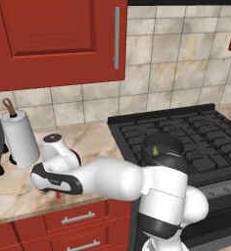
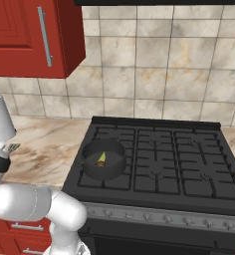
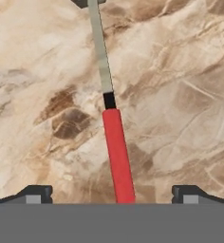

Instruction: Put the lemon wedge and mushroom in the pot. Retrieve the spatula and lightly stir the vegetables in the pot.

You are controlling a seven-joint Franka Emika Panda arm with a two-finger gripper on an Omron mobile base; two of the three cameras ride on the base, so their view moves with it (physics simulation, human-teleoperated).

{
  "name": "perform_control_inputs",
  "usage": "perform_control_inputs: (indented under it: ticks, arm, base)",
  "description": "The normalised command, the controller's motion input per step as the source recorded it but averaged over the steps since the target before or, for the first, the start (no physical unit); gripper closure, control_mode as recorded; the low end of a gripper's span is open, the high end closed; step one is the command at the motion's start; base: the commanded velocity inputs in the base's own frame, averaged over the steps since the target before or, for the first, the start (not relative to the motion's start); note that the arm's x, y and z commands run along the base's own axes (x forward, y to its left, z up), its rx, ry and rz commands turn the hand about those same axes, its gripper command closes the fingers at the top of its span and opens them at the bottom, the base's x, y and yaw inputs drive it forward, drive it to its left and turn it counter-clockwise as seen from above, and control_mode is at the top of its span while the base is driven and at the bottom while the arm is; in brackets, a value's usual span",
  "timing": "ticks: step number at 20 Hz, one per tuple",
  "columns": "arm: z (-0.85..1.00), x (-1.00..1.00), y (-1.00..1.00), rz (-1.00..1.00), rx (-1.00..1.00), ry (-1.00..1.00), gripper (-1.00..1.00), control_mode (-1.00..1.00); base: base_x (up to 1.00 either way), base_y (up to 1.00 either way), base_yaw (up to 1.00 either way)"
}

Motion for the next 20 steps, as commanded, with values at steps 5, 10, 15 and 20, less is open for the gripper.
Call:
perform_control_inputs:
  ticks: [5, 10, 15, 20]
  arm:
    - [-0.21, -0.13, -0.17, -0.08, 0.0, 0.0, -1.0, -1.0]
    - [-0.08, 0.03, -0.15, -0.07, 0.0, 0.0, -1.0, -1.0]
    - [-0.02, 0.02, 0.0, -0.01, 0.0, 0.0, -1.0, -1.0]
    - [-0.14, 0.19, 0.04, 0.0, 0.0, 0.0, -1.0, -1.0]
  base:
    - [0.0, 0.0, 0.0]
    - [0.0, 0.0, 0.0]
    - [0.0, 0.0, 0.0]
    - [0.0, 0.0, 0.0]
